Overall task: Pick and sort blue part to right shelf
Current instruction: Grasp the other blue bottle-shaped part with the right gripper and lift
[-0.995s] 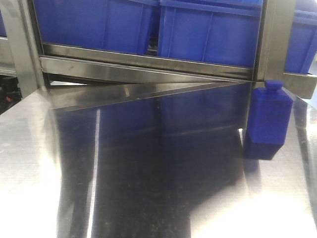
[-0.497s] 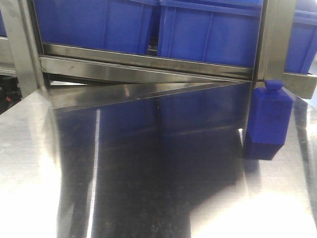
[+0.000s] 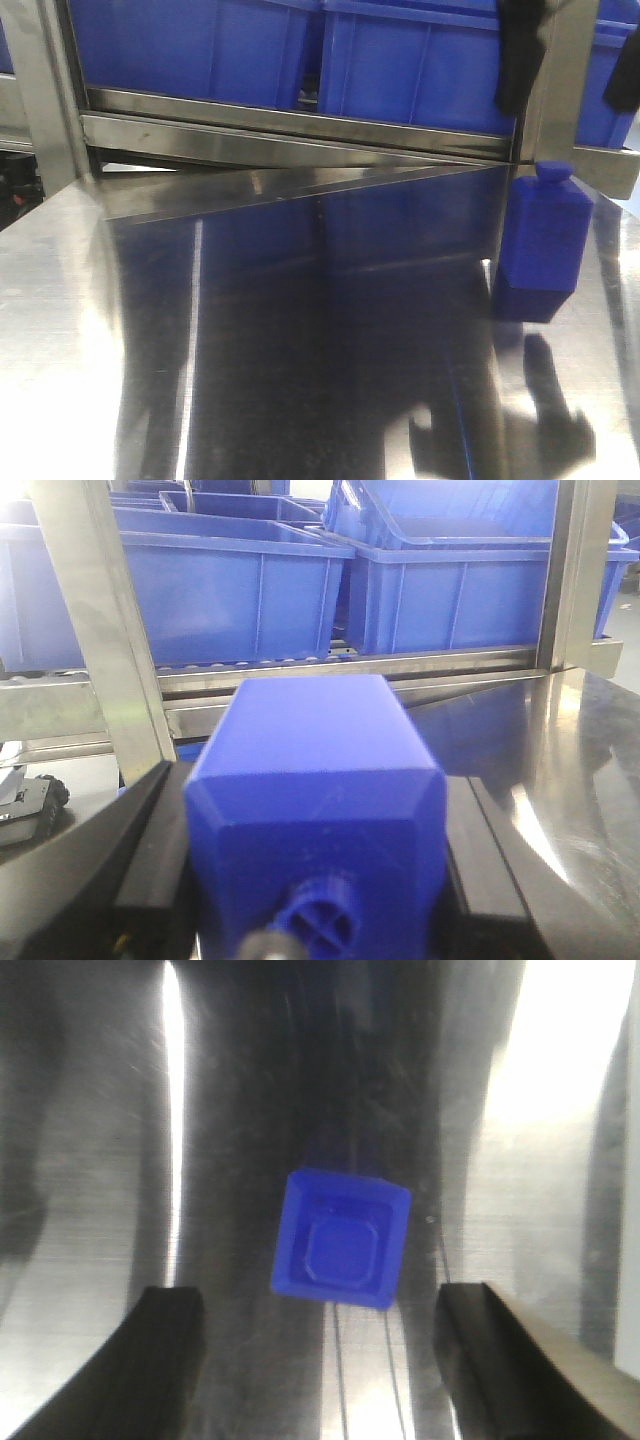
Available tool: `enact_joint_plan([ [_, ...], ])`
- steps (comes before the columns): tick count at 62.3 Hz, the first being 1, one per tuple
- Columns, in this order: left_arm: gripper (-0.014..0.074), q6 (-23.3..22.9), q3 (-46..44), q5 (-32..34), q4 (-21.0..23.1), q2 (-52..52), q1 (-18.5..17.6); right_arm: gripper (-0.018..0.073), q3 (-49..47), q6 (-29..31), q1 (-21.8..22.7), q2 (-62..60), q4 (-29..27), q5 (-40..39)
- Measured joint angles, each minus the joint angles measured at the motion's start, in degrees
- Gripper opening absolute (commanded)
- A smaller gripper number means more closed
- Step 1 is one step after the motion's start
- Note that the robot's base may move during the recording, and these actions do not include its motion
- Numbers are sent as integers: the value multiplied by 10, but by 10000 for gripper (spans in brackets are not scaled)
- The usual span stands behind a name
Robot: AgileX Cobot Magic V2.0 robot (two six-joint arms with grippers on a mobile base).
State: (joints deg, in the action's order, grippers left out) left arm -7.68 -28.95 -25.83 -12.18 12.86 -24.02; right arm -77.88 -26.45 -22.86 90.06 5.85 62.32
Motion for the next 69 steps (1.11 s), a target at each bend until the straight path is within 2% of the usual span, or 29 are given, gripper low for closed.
enact_joint_plan([
  [13, 323, 0, 0, -5, 0, 0, 0, 560, -1, -3, 0, 60, 8, -4],
  [39, 323, 0, 0, -10, 0, 0, 0, 549, -1, -3, 33, 138, 11, -25],
  [44, 323, 0, 0, -11, 0, 0, 0, 494, -1, -3, 31, 147, 10, -31],
  [53, 323, 0, 0, -12, 0, 0, 0, 231, -2, -3, 25, 152, 10, -39],
  [56, 323, 0, 0, -14, 0, 0, 0, 177, -2, -3, 24, 152, 10, -39],
  [64, 323, -1, 0, -20, 0, -1, 0, 155, -2, -3, 24, 152, 10, -43],
  [69, 323, -18, 0, -26, -5, -1, 0, 155, -2, -3, 24, 148, 10, -44],
])
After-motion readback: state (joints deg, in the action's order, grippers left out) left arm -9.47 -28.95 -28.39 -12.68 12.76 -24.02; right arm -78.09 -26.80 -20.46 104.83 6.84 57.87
